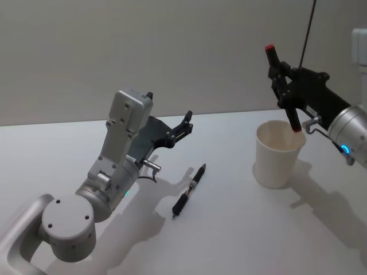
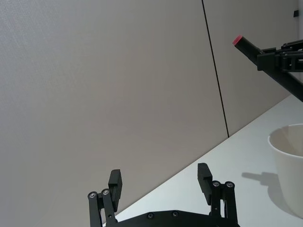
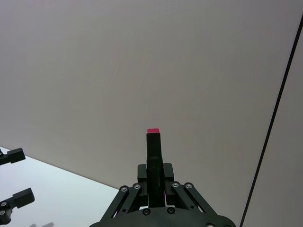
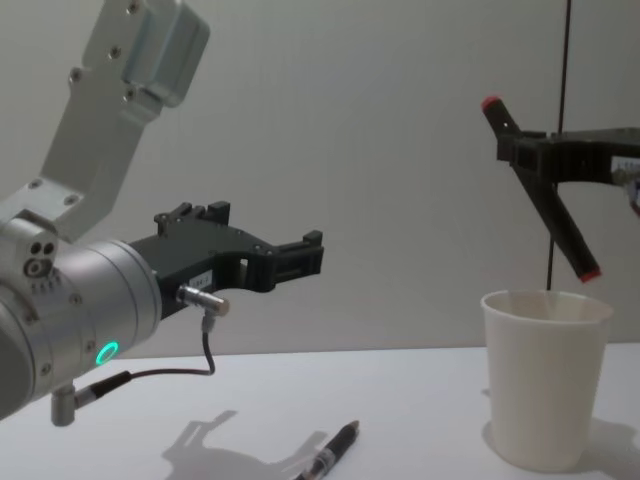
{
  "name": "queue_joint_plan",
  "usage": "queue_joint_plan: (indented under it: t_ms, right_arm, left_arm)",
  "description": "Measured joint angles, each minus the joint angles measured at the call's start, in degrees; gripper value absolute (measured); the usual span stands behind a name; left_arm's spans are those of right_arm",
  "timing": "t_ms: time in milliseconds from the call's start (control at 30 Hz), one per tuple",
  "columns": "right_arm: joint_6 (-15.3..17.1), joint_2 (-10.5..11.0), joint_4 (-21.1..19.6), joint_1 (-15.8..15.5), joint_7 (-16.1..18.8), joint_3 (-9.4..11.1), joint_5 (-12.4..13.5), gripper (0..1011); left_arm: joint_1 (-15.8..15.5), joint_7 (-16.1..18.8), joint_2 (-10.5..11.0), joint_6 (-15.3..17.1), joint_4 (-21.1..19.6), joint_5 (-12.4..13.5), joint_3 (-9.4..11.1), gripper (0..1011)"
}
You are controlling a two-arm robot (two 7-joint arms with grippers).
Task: Place the pen into the pen holder.
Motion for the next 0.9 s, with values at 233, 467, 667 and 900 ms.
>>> queue_joint_plan:
  t_ms: [233,467,667,900]
  right_arm:
    - [-0.16,-0.33,0.47,-0.19,-0.05,-0.39,-0.75,181]
    - [-0.66,-0.65,1.25,-0.53,0.17,-0.93,-1.72,180]
    - [-1.15,-0.98,1.93,-0.71,0.35,-1.40,-2.55,180]
    - [-1.73,-1.47,2.74,-0.82,0.36,-1.97,-3.76,180]
  left_arm:
    - [0.00,0.00,0.00,0.00,0.00,0.00,0.00,1001]
    - [0.00,0.00,0.00,0.00,0.00,0.00,0.00,1001]
    - [0.00,0.00,0.00,0.00,0.00,0.00,0.00,1001]
    - [0.00,0.00,0.00,0.00,0.00,0.00,0.00,1001]
